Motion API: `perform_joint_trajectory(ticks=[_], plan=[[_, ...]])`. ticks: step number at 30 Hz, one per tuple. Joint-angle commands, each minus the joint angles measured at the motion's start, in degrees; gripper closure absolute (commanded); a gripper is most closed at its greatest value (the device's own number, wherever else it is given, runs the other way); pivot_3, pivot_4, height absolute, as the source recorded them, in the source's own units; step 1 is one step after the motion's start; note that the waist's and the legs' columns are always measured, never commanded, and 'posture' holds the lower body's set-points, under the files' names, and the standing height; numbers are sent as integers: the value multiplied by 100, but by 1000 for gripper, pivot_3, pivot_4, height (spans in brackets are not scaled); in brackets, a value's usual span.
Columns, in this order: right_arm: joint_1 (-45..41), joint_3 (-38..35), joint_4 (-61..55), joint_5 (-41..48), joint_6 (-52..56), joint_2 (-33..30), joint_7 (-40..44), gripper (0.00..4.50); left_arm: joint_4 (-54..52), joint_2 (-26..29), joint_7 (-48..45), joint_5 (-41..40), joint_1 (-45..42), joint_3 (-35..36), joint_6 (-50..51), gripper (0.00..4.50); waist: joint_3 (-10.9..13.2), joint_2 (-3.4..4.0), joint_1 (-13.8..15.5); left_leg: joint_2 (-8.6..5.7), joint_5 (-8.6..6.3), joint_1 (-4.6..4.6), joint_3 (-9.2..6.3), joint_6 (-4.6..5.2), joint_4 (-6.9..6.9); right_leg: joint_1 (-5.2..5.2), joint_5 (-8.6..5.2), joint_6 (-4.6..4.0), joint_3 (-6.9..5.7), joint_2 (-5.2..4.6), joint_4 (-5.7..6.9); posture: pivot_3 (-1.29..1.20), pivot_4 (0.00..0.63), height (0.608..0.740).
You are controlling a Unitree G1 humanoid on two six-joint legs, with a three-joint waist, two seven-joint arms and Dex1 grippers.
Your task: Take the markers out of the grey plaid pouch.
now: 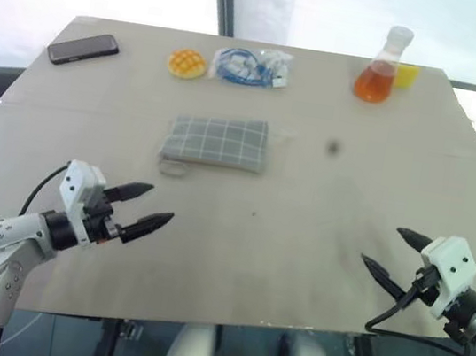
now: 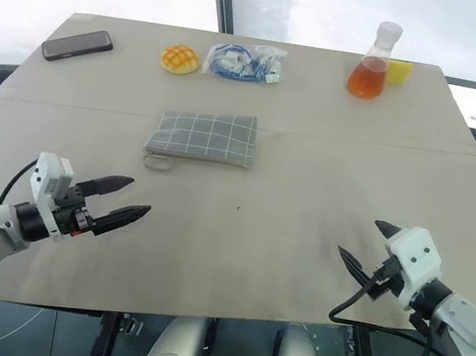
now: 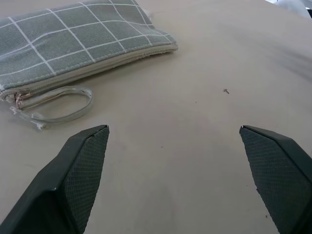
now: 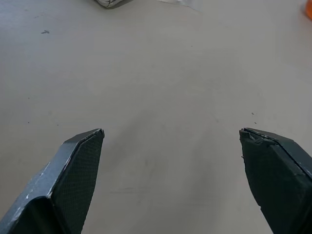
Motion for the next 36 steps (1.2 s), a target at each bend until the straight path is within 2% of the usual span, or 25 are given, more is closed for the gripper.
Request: perform_joint_trajectory(ticks=[1,4,6,11,17,20,24,29,33,36], plan=[[-136,-17,-140,27,-82,-22,-46,0,173,44,257,74,-273,197,-70,53,0,0,0,0,0,0,0,0,0,0,0,0,0,0,0,0,150,740],[-406,159,-243,49,7,38,-172,0,1038,51,808,597,-959,241,-483,53,-1,-1,25,3,1,1,-8,1,5,0,-1,3,-9,7,6,0,150,740],[-497,220,-264,53,44,50,-224,0,1392,132,759,815,-1182,181,-749,53,-5,-3,26,6,1,3,-7,1,10,3,-11,19,-8,11,6,0,150,740],[-716,432,-376,24,110,100,-370,0,2347,328,789,1566,-1839,-103,-1710,53,-9,-13,30,3,-2,-4,3,7,10,0,2,-1,2,9,1,0,150,740],[-1148,622,-446,32,224,68,-476,0,4933,966,1089,3521,-3386,-1212,-4707,53,-9,-14,111,5,-1,-2,1,7,8,-1,2,-1,-3,14,4,0,150,740],[-1295,665,-442,20,251,66,-497,0,5867,1065,1217,4028,-3987,-1620,-5596,53,-11,-18,122,1,-1,-6,7,7,12,0,3,0,1,10,2,0,150,740],[-1670,823,-483,28,331,155,-642,0,7168,891,1865,5348,-5042,-2706,-6505,53,-11,-19,125,0,-1,-7,5,8,10,2,9,12,-3,13,6,0,150,740],[-1747,916,-548,4,405,181,-748,0,7922,402,1959,5340,-5559,-2951,-6994,53,-13,-22,121,1,-1,-12,6,8,11,3,16,27,-2,16,9,0,150,740],[-1669,890,-639,-4,417,189,-836,0,7817,147,884,4422,-5461,-2634,-7632,53,-13,-22,112,1,-1,-11,5,8,10,2,16,28,-3,16,11,0,150,740],[-1625,886,-685,-4,425,212,-887,0,7352,32,111,3745,-5167,-2574,-7982,53,-13,-22,99,1,-1,-10,5,8,11,2,17,27,-2,15,12,0,150,740]])
